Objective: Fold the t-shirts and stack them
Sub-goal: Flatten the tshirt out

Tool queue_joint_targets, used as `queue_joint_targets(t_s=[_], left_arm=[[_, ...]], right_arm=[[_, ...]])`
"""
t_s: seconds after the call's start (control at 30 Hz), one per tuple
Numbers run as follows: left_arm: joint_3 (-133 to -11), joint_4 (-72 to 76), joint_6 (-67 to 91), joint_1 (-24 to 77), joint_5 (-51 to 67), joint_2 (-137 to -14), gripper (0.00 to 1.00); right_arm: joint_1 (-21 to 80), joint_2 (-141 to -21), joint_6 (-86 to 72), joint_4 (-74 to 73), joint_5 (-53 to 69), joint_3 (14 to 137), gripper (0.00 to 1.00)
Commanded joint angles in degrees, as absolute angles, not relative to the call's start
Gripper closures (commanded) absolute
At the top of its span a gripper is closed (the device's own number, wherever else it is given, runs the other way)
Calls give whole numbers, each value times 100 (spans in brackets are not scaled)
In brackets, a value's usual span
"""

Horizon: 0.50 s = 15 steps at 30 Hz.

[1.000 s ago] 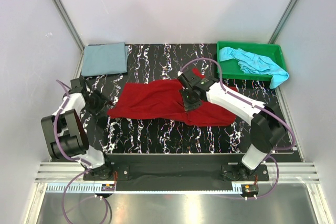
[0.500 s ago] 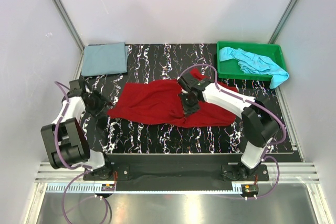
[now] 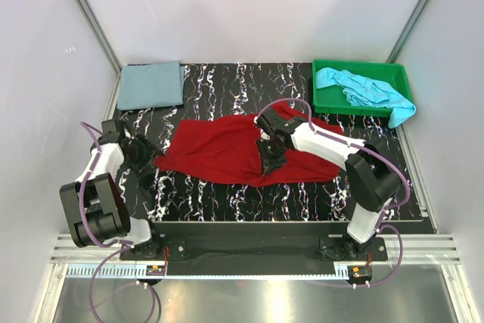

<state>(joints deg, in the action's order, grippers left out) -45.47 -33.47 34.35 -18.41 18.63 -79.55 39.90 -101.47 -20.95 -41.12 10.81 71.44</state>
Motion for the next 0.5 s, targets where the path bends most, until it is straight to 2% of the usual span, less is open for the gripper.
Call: queue_joint_targets(t_s=[0.0, 0.07, 0.13, 0.2, 0.47], left_arm=[[-4535, -3278, 3392, -1837, 2021, -7831, 33], [-4535, -3278, 3384, -1837, 2065, -7814, 33], [-4526, -3278, 3392, -1828, 2074, -7796, 33], [-4526, -3278, 3366, -1837, 2083, -7761, 33], [-4535, -3278, 3340, -1837, 2136, -7778, 33]], right_arm=[[3964, -10151, -2065, -3894, 1301, 7154, 78], [3964, -10151, -2074, -3850, 1440, 7146, 77], [3964, -10169, -2100, -3806, 1503, 7110, 70], [3964, -10239, -2092, -3806, 1573, 7102, 67], [3903, -10301, -2118, -3753, 1573, 7137, 65]])
